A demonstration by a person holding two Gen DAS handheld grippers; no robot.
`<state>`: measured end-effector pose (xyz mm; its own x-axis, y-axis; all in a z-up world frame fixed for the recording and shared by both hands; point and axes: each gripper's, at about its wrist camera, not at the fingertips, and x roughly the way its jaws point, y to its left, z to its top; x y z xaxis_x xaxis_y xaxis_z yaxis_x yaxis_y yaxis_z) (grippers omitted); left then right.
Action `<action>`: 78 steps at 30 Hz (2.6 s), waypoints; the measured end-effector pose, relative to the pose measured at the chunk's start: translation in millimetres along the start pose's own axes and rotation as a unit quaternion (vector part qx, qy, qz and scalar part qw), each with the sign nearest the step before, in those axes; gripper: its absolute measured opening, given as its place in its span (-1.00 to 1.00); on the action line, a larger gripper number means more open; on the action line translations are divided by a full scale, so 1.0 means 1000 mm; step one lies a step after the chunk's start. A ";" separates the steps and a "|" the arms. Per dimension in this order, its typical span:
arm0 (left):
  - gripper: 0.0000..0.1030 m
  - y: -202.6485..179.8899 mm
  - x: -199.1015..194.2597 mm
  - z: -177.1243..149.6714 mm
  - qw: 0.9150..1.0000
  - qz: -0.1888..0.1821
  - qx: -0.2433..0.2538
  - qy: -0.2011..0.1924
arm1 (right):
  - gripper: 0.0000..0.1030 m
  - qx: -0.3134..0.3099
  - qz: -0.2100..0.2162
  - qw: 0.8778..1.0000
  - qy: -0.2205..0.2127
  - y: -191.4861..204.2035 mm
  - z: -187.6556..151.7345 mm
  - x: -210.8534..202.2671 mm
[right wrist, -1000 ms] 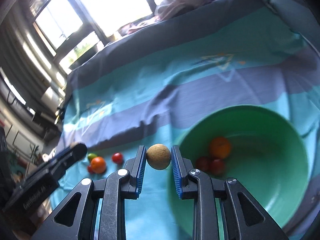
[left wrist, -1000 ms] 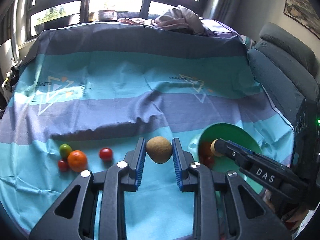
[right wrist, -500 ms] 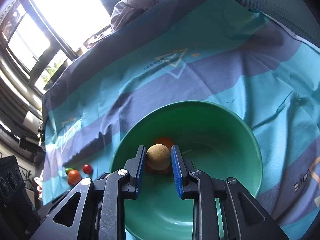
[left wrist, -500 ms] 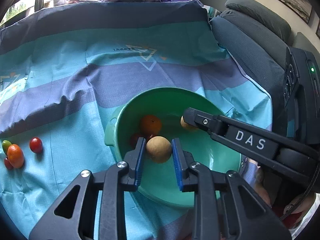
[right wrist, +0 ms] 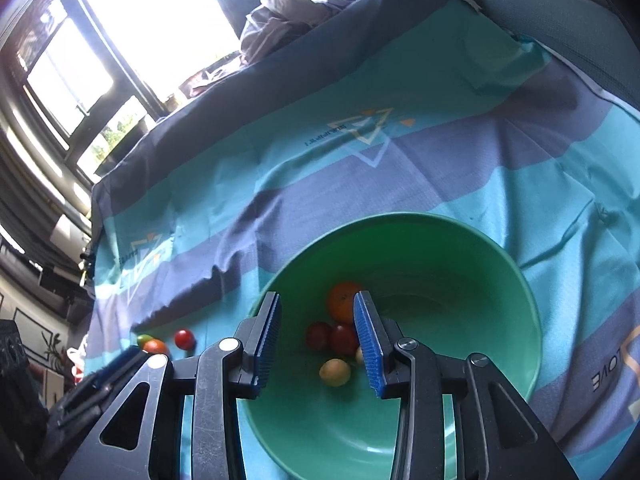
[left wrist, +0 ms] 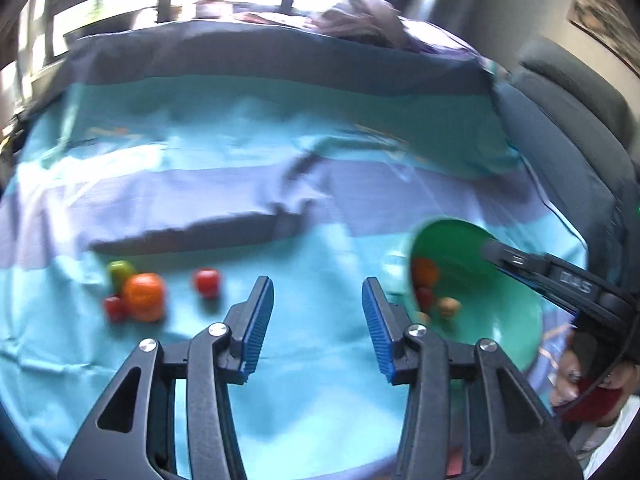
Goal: Organize fruits
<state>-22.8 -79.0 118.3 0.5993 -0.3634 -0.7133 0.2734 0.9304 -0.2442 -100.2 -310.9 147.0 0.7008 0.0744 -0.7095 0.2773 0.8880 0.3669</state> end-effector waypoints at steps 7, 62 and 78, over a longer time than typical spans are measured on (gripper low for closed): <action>-0.12 0.088 -0.012 -0.019 0.992 0.080 -0.094 -0.023 | -0.24 -0.033 0.040 0.999 -0.005 0.038 -0.006 0.008; -0.15 0.137 0.052 -0.026 0.984 0.083 -0.140 0.071 | -0.22 -0.120 0.154 0.936 0.293 0.216 -0.061 0.197; -0.26 0.126 0.045 -0.024 0.988 0.079 -0.121 0.049 | -0.08 -0.114 0.189 0.929 0.299 0.213 -0.073 0.192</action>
<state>21.1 23.1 39.5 0.5420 -0.2171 -0.8119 -0.0132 0.9638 -0.2665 45.3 -74.6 45.2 0.2111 0.5778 -0.7884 -0.1080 0.8155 0.5687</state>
